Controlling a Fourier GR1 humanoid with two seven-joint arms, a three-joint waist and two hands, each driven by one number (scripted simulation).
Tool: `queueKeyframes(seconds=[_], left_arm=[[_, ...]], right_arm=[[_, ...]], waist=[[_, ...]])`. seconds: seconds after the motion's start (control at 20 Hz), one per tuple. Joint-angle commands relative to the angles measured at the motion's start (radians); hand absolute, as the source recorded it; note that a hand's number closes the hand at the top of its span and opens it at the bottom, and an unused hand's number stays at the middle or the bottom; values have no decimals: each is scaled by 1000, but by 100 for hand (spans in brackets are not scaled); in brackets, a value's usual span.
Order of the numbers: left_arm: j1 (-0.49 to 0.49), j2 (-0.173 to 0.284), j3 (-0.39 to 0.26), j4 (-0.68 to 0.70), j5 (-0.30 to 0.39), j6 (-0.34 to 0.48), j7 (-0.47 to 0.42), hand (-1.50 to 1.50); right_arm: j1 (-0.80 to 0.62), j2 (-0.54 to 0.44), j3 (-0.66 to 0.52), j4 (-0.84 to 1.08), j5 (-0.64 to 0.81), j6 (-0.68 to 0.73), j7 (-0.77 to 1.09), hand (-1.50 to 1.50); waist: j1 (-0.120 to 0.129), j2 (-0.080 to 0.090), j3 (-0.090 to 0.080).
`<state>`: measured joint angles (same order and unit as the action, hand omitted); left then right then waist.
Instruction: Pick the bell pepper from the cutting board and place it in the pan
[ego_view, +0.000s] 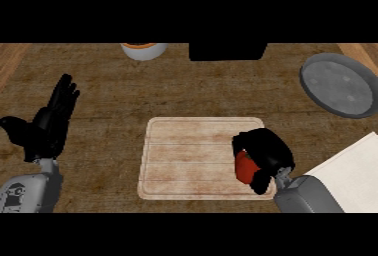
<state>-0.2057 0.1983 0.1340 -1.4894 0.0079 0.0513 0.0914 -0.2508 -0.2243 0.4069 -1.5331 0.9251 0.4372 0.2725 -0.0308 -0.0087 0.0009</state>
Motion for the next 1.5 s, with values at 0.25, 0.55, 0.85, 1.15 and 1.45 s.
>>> queueKeyframes(seconds=[0.25,0.55,0.85,1.15,1.45], left_arm=[[23,11,17,17,21,-31,-36,0],[15,-37,-46,-39,-33,17,8,0],[-23,-35,-24,34,-31,18,-30,0],[-43,-42,-35,12,-23,9,4,0],[-72,-43,-41,21,-26,7,14,0]], right_arm=[[94,-50,-170,-458,-4,-142,85,150],[82,-79,-383,-465,-71,-202,55,150],[-29,-43,-623,-325,-362,-195,-4,150],[-242,-239,-813,114,-385,-240,-179,150],[-326,-351,-845,563,-286,-415,-477,150]], waist=[[-5,-1,-2],[24,7,-1],[20,11,0],[45,14,0],[68,24,2]])
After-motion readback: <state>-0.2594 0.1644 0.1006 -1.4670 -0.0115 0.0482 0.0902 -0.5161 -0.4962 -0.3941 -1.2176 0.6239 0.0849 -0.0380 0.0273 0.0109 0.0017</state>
